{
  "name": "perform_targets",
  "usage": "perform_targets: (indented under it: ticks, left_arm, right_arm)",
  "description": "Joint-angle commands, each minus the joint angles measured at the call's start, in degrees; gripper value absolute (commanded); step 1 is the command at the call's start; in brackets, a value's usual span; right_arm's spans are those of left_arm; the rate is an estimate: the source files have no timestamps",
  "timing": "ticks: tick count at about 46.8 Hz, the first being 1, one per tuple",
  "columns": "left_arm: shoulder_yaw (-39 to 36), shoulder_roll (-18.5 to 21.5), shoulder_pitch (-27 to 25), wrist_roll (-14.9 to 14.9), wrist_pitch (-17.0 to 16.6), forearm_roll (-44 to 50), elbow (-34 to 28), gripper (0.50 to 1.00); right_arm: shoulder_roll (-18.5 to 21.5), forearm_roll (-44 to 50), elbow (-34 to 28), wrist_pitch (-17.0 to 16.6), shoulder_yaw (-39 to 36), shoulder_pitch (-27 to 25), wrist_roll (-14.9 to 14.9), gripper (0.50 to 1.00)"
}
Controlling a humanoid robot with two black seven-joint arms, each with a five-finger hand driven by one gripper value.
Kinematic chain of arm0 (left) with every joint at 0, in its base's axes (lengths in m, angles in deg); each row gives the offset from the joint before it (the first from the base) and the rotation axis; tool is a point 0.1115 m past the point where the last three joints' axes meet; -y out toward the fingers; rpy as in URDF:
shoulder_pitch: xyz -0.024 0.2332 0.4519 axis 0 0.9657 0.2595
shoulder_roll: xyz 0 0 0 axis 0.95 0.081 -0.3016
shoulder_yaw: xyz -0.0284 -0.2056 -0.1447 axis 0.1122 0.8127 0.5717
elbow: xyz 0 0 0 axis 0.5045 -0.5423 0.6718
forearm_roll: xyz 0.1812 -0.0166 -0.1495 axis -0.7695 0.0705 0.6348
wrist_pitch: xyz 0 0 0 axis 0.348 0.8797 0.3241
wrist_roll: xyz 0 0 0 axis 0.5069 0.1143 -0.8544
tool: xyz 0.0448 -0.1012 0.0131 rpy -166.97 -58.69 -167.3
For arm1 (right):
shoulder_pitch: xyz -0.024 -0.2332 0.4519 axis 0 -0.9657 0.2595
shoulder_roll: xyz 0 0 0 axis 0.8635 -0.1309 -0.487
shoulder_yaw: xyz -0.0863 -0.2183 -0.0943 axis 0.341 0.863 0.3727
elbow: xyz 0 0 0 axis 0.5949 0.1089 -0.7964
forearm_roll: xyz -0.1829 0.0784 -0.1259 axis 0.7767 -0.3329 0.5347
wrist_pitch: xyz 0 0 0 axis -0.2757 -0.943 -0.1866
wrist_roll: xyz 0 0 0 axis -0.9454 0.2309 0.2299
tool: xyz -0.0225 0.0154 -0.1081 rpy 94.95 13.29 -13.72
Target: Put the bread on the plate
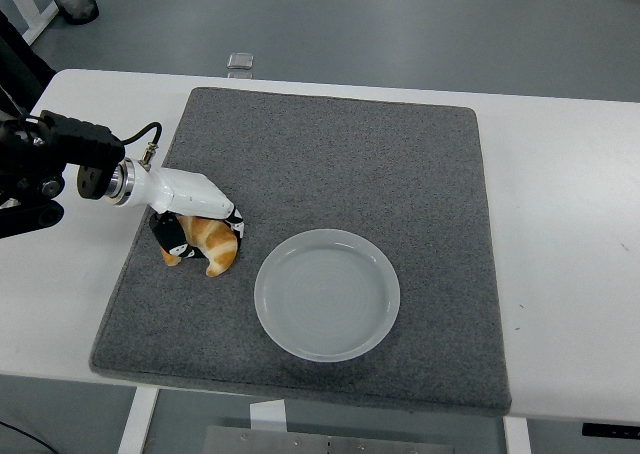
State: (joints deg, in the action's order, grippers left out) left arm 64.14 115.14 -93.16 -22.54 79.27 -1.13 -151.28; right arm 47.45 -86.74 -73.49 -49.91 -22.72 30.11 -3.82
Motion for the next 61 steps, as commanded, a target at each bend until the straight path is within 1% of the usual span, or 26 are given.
perform_targets:
  ticks: [1, 7, 15, 20, 27, 31, 37, 40, 42, 47, 56, 61]
  left_arm:
    - [0.79, 0.21, -1.33, 0.07, 0.25, 0.29, -0.34, 0.500]
    - [2.46, 0.56, -3.44, 0.42, 0.78, 0.46, -0.60, 0.500]
    - [7.12, 1.35, -6.25, 0.68, 3.06, 1.60, -0.95, 0.500]
    - [11.51, 1.97, -8.62, 0.95, 5.96, 2.75, -0.87, 0.500]
    - [18.81, 2.23, -12.84, 0.95, 11.76, 6.00, -0.60, 0.500]
    - [20.66, 2.14, -14.95, 0.95, 13.17, 6.44, -0.51, 0.500]
    - [20.75, 1.62, -16.18, 0.95, 13.08, 6.70, -0.69, 0.500]
    - [20.84, 1.27, -16.10, 1.03, 12.38, 6.79, -0.86, 0.500]
    - [20.84, 0.65, -15.92, 1.21, 11.33, 6.88, -0.95, 0.500]
    - [20.57, -1.90, -15.13, 3.23, 8.17, 7.23, -1.04, 0.500]
    - [20.57, -7.26, -11.53, 4.90, 4.47, 7.06, -1.57, 0.500]
    - [20.48, -9.72, -9.95, 5.78, 4.12, 6.88, -1.57, 0.500]
  right_arm:
    - [0.00, 0.00, 0.00, 0.00, 0.00, 0.00, 0.00, 0.952]
    - [0.00, 0.00, 0.00, 0.00, 0.00, 0.00, 0.00, 0.952]
    - [0.00, 0.00, 0.00, 0.00, 0.00, 0.00, 0.00, 0.952]
    - [0.00, 0.00, 0.00, 0.00, 0.00, 0.00, 0.00, 0.952]
    - [0.00, 0.00, 0.00, 0.00, 0.00, 0.00, 0.00, 0.952]
    - [0.00, 0.00, 0.00, 0.00, 0.00, 0.00, 0.00, 0.952]
    - [0.00, 0.00, 0.00, 0.00, 0.00, 0.00, 0.00, 0.954]
    - [0.00, 0.00, 0.00, 0.00, 0.00, 0.00, 0.00, 0.952]
    - [0.00, 0.00, 0.00, 0.00, 0.00, 0.00, 0.00, 0.952]
    - [0.00, 0.00, 0.00, 0.00, 0.00, 0.00, 0.00, 0.952]
    - [0.00, 0.00, 0.00, 0.00, 0.00, 0.00, 0.00, 0.952]
    - [0.00, 0.00, 0.00, 0.00, 0.00, 0.00, 0.00, 0.952]
